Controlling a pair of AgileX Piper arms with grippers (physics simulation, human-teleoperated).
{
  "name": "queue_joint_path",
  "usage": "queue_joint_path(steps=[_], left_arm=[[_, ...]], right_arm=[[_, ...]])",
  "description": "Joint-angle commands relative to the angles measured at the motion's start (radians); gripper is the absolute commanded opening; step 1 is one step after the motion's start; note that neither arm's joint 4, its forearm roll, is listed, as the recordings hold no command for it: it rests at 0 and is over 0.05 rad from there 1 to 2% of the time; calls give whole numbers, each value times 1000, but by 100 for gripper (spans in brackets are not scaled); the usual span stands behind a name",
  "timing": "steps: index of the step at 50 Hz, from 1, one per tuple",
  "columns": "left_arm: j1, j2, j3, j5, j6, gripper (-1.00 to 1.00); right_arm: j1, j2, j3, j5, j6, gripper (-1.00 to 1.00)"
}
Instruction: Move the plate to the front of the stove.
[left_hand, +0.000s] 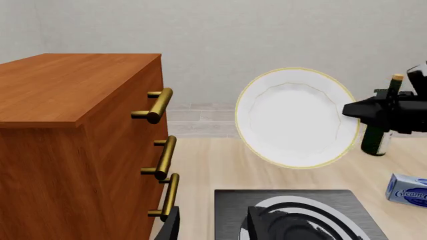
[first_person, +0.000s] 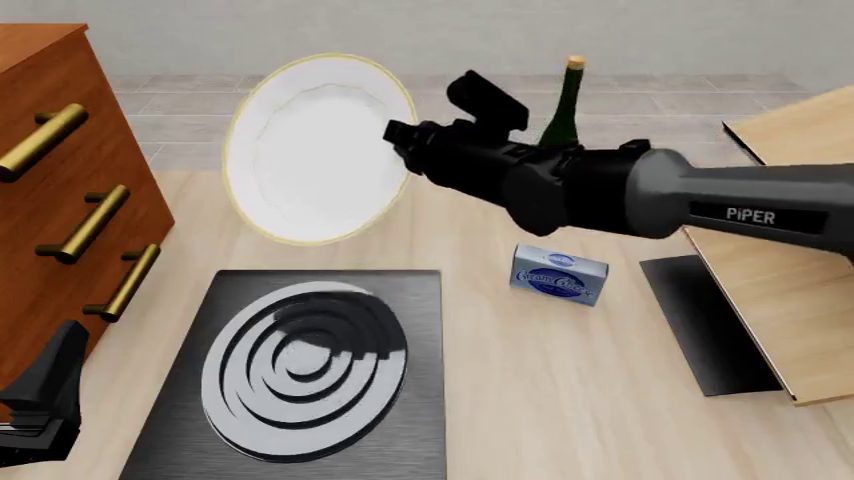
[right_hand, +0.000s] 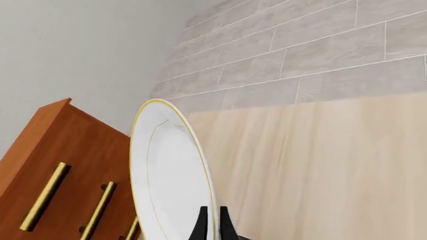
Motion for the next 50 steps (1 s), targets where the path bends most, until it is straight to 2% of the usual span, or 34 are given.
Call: queue_joint_path(steps=[1,7,12,17,18,22,26,29,42,50], left_arm=[[0,0,0,0,0,100],[0,0,0,0,0,100],[0,0,0,0,0,100],[0,0,0,0,0,100],[0,0,0,0,0,100],[0,0,0,0,0,100],[0,0,0,0,0,100],[0,0,0,0,0,100],[0,0,0,0,0,100],[0,0,0,0,0,100]], right_arm=[[-22,147,-155,24,21,-100],[-28,211,-237,59,25,-100],[-35,261,-284,69,65,-100],[-46,308,-337,97,72,-100],[-42,325,-351,115,90,-100],[-54,363,-385,131,85,-100],[-53,370,-380,138,89,-100],[-57,345,-299,85,100,-100],[-54,446,-421,136,117,-100],[-56,478,-456,153,123,-100]])
